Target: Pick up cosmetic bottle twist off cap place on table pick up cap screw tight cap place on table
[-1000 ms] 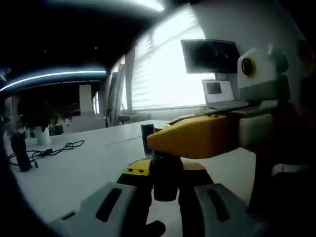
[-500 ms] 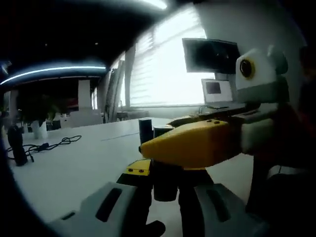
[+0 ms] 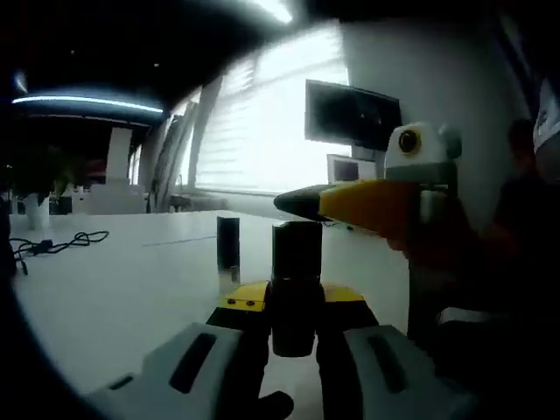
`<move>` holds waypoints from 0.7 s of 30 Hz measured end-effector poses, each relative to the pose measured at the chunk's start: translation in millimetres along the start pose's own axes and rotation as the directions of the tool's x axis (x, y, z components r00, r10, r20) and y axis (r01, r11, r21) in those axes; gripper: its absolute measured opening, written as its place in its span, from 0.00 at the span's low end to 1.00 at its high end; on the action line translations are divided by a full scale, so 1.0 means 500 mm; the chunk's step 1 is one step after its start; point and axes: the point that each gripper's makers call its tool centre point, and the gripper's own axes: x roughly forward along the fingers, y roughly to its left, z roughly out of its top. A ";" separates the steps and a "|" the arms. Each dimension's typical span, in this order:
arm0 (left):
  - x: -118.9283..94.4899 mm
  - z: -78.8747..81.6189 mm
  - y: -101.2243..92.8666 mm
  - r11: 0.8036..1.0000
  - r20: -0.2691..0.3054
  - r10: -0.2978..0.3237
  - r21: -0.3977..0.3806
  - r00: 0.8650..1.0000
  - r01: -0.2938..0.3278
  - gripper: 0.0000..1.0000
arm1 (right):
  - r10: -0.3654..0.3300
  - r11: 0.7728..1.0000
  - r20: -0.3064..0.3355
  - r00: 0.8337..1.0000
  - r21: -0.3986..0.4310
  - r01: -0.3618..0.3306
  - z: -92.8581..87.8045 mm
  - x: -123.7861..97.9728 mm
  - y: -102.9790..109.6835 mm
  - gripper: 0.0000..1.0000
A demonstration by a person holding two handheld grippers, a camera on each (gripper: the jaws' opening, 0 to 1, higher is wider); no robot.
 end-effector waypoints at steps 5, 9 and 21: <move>-0.006 0.006 -0.023 0.997 0.008 -0.078 -0.027 0.997 0.078 0.10 | 0.196 0.980 -0.041 0.980 0.039 -0.194 -0.017 -0.013 0.035 0.23; -0.013 0.017 -0.055 0.983 0.012 -0.179 -0.029 0.984 0.179 0.10 | 0.237 0.970 -0.035 0.971 0.057 -0.235 -0.017 -0.015 0.036 0.23; -0.030 0.018 -0.104 0.943 0.002 -0.330 -0.034 0.944 0.330 0.10 | 0.414 0.908 -0.043 0.909 0.087 -0.410 -0.009 -0.029 0.087 0.21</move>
